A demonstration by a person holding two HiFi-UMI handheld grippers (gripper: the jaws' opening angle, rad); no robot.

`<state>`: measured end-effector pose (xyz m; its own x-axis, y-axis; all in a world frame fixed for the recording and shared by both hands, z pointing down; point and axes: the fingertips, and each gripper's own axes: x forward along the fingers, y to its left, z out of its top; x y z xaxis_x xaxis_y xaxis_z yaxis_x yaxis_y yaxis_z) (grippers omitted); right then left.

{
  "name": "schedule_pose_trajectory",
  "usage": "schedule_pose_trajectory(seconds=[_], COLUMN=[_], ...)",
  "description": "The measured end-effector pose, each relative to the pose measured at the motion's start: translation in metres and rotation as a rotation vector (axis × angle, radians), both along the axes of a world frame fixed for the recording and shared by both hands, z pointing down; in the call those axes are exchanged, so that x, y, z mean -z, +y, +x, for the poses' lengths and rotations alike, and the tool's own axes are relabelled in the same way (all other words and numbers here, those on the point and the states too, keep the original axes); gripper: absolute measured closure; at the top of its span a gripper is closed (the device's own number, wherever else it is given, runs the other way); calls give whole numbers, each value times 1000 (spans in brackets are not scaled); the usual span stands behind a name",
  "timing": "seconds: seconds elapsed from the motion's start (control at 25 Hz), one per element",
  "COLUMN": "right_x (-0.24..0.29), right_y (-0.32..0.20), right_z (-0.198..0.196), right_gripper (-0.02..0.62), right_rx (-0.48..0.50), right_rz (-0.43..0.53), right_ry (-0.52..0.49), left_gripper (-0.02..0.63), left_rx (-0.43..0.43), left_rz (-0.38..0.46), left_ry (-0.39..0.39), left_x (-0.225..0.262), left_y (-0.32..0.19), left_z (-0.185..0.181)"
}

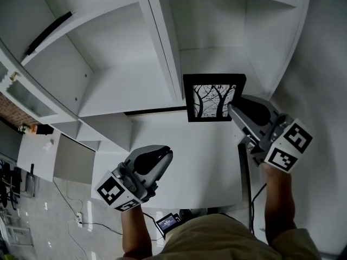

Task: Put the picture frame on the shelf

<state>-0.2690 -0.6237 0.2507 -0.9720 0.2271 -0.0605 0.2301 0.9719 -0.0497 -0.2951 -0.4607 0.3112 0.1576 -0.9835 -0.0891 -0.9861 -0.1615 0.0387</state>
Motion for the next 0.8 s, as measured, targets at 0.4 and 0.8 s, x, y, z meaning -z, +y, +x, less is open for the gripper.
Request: schedule_pose_trajectory(seconds=[0.4,0.8], right_x=[13,6], right_y=[-46,-46], right_z=[-64,-62], right_gripper=[523,523], right_rx=[-38,-86], right_rz=[13,31], right_ry=[3,27], left_gripper=[595,595], left_rx=[33,45], left_rz=[-26,-29], left_ry=[12,21], left_x=[-5,-11], left_y=[-21,-2], left_z=[-42,-31])
